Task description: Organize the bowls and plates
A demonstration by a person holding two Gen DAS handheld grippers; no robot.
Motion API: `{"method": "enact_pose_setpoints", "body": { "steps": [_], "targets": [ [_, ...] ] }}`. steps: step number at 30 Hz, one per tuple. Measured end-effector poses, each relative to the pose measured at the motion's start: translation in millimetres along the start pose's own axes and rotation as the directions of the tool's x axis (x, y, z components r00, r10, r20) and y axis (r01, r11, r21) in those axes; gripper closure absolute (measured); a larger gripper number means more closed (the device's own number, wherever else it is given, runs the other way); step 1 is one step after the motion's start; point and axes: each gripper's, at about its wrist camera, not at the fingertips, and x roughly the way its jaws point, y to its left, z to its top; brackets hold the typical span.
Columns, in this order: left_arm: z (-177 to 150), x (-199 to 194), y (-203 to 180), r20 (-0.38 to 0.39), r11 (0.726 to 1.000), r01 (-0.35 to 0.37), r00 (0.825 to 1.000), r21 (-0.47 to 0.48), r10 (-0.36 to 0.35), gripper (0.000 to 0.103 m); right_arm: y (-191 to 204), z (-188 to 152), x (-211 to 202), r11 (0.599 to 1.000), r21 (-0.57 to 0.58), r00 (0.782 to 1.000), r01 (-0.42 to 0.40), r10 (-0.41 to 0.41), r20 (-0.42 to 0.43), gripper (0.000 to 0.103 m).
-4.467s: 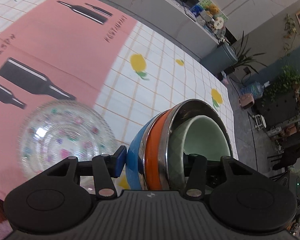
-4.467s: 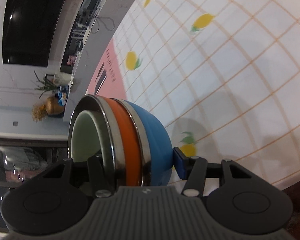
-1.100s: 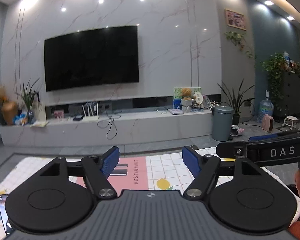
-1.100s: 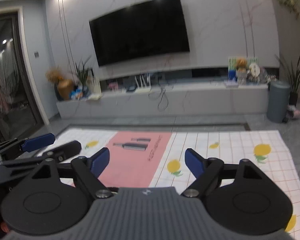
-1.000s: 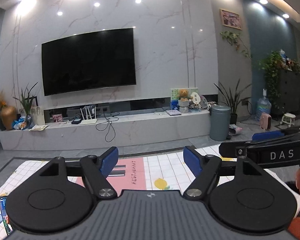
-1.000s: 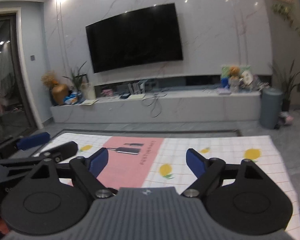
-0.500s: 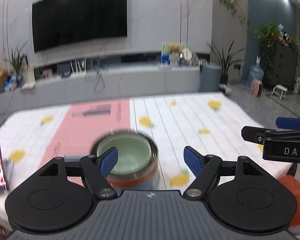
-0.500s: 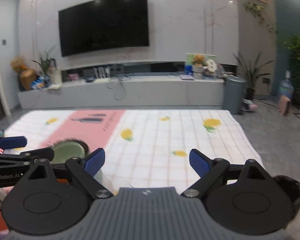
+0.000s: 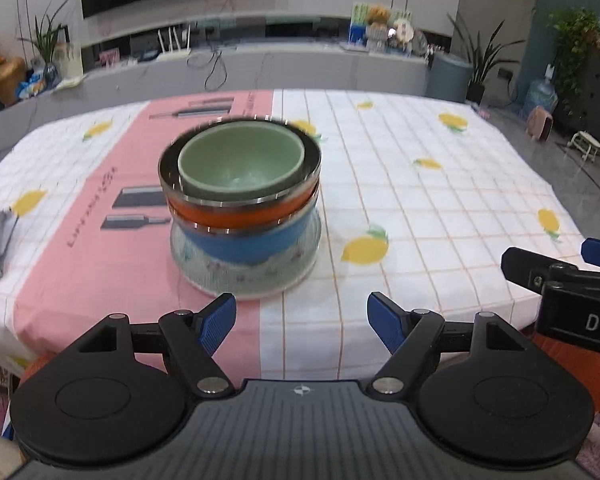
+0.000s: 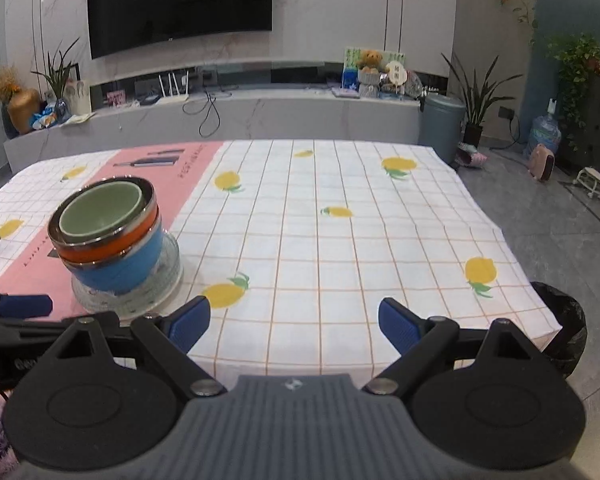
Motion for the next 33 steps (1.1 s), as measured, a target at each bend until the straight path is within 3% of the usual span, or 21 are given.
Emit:
{"method": "enact_pose_setpoints", "body": {
  "steps": [9, 33],
  "targets": [
    [-3.9, 0.3, 3.2, -0.015, 0.999, -0.03, 0.999, -0.01, 0.03, 0.015, 2.1, -0.6, 9.4, 1.0, -0.008, 0.999, -0.017, 0.016, -0.039, 0.013],
    [-2.9, -0.5, -2.1, -0.007, 1.0, -0.02, 1.0, 0.002, 0.021, 0.015, 1.1, -1.5, 10.7, 1.0, 0.001, 0.999, -0.021, 0.021, -0.045, 0.013]
  ]
}}
